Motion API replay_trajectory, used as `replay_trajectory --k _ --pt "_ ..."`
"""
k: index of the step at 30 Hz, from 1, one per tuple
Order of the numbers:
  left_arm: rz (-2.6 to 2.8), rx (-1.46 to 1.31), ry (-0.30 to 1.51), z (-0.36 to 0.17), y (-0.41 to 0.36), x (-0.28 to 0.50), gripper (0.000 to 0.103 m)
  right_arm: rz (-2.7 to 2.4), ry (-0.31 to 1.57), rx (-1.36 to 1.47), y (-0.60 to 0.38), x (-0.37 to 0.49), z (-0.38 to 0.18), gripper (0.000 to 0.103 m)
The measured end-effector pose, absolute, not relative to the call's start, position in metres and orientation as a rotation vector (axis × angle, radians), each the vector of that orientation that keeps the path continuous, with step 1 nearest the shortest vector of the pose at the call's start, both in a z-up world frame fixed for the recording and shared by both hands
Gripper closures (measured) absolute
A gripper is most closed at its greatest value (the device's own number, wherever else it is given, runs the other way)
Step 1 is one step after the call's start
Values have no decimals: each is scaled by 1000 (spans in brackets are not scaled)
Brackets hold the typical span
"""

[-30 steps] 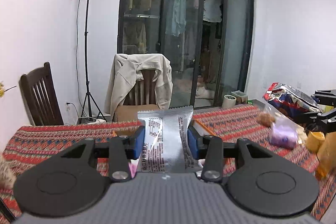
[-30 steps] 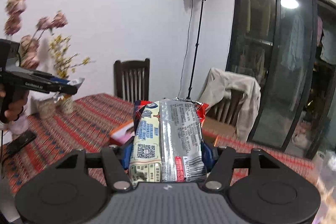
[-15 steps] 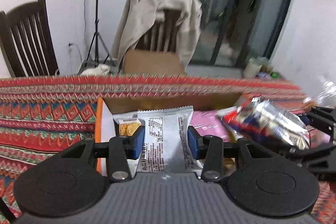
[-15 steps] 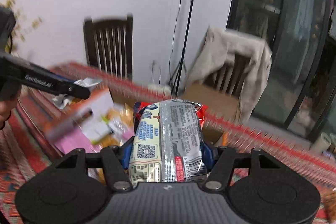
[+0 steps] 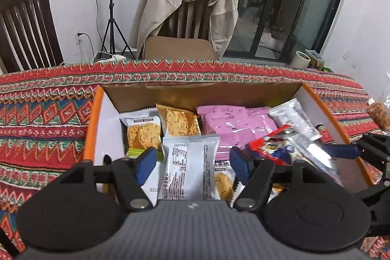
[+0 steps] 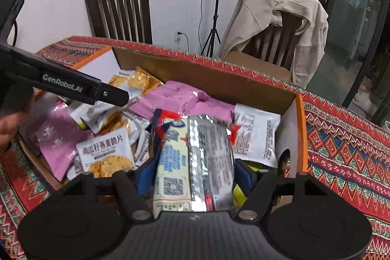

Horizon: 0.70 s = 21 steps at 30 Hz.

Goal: Organize snacks
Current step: 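Carry the white packet and silver-blue bar into the box, then open both tools to release the snacks and withdraw from the box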

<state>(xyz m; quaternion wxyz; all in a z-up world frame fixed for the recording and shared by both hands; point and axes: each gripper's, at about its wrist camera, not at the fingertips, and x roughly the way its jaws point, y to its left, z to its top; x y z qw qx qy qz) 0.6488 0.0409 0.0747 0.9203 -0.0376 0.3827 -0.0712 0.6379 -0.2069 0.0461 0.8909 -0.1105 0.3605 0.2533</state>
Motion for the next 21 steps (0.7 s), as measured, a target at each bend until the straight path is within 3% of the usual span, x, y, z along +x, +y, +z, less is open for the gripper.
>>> replay_trajectory --k 1,7,11,16,18,21 --pt "-149 -75 784 81 41 644 35 529 742 -223 -208 636 51 26" --pt "-155 -61 732 130 45 599 30 519 674 -200 -219 607 98 26" --pt "-147 -50 666 168 47 554 19 512 629 -195 -230 574 138 24" --pt "-146 -25 598 199 44 484 14 488 546 -192 -247 520 181 19" --pt "-138 -18 565 206 42 456 4 482 519 -192 -254 496 193 19" --pt "-128 -17 513 213 39 411 2 472 478 -190 -264 461 210 15"
